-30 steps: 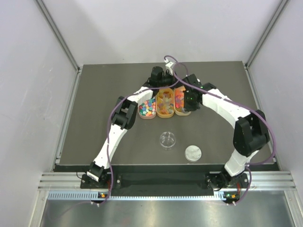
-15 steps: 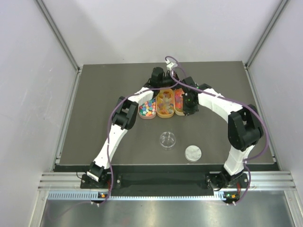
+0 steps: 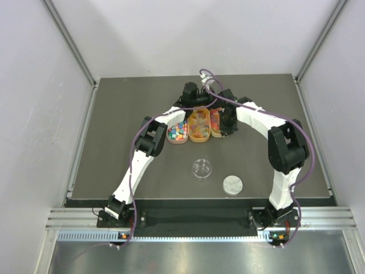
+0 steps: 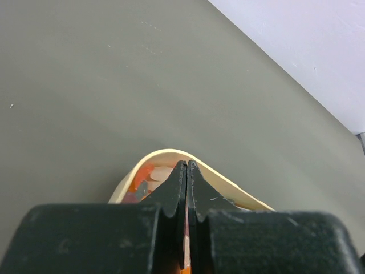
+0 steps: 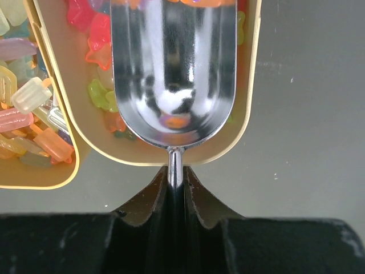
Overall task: Pack the candies
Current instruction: Scoop the fake candies from the storage box.
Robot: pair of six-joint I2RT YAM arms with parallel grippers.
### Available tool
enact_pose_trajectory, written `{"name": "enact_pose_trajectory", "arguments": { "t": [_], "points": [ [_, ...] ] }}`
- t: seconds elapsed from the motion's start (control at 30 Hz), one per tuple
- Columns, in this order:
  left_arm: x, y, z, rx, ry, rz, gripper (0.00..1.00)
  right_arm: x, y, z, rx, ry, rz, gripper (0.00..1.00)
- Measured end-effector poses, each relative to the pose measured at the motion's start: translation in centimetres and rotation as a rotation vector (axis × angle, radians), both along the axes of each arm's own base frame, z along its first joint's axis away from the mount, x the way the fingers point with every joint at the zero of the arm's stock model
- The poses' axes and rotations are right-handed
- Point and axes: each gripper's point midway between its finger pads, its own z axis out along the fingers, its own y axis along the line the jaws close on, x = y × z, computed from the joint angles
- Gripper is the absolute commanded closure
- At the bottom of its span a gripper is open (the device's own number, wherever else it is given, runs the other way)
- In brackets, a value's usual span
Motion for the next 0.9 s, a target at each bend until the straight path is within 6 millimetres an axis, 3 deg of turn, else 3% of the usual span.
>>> {"name": "enact_pose_trajectory", "arguments": {
  "t": [0.27, 0.33, 0.43, 0.47, 0.57, 0.7, 0.9],
  "points": [
    [-0.5, 0.2, 0.0, 0.0, 0.006, -0.008, 1.0, 0.4, 0.0, -0.1, 0.017, -0.008, 0.041, 1.0],
    [-0.6, 0.3, 0.1, 0.0, 0.008, -0.01, 0.8, 0.5, 0.0, -0.2, 0.028, -0.022, 0.056, 1.0],
    [-0.7, 0.3, 0.3, -0.004, 0.019, -0.014, 0.69, 0.3, -0.1, -0.7, 0.044, -0.056, 0.08, 1.0],
    [-0.8, 0.3, 0.4, -0.004, 0.024, -0.015, 0.61, 0.3, -0.2, -0.8, 0.046, -0.066, 0.086, 1.0],
    [-1.1, 0.3, 0.3, 0.002, 0.046, -0.016, 0.53, 0.3, -0.2, -1.0, 0.052, -0.095, 0.097, 1.0],
    [-1.6, 0.4, 0.3, 0.01, 0.07, -0.014, 0.51, 0.5, -0.3, -0.9, 0.056, -0.135, 0.112, 1.0],
    [0.0, 1.6, 1.4, 0.051, 0.034, 0.072, 0.46, 1.0, -0.4, -0.6, 0.055, -0.193, 0.129, 1.0]
  ]
}}
